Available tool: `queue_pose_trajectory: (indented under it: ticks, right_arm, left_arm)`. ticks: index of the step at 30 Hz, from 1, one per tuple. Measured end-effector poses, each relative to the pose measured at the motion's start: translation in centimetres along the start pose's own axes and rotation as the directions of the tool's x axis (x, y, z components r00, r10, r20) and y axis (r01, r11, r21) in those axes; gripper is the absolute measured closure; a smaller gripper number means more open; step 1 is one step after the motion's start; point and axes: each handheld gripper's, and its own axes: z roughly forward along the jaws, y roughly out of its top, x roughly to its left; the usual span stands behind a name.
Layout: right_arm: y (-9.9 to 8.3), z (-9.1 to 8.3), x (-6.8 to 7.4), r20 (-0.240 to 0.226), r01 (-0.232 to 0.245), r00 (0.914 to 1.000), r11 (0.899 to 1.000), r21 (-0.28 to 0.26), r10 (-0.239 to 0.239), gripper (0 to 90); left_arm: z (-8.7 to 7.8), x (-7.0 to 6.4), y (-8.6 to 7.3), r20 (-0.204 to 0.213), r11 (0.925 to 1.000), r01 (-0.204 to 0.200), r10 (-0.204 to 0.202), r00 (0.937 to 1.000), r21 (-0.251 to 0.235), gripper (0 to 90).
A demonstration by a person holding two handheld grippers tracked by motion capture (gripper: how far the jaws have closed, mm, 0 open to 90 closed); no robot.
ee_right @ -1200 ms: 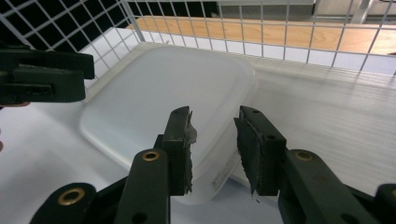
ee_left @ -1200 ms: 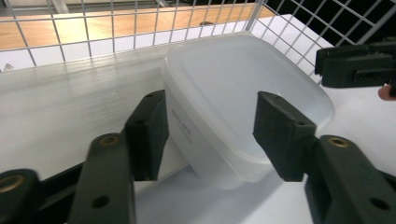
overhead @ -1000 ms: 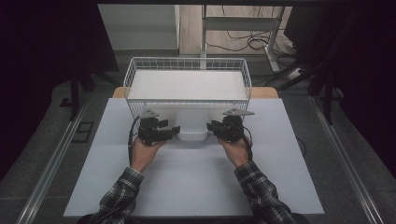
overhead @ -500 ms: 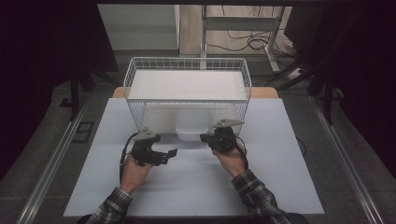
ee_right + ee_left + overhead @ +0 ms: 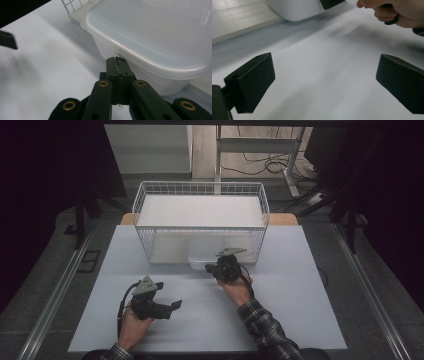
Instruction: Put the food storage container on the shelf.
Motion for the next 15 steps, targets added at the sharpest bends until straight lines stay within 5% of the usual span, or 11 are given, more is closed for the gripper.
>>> queue_pose_trajectory:
  ticks: [15]
  right_arm:
    - [1.1,1.8,-1.0,0.036,-0.021,0.9991,1.000,-0.007,0.021,89.2]
  left_arm:
    - [-0.3,-0.4,-0.9,-0.021,0.9974,-0.068,0.069,0.9974,0.025,1.8]
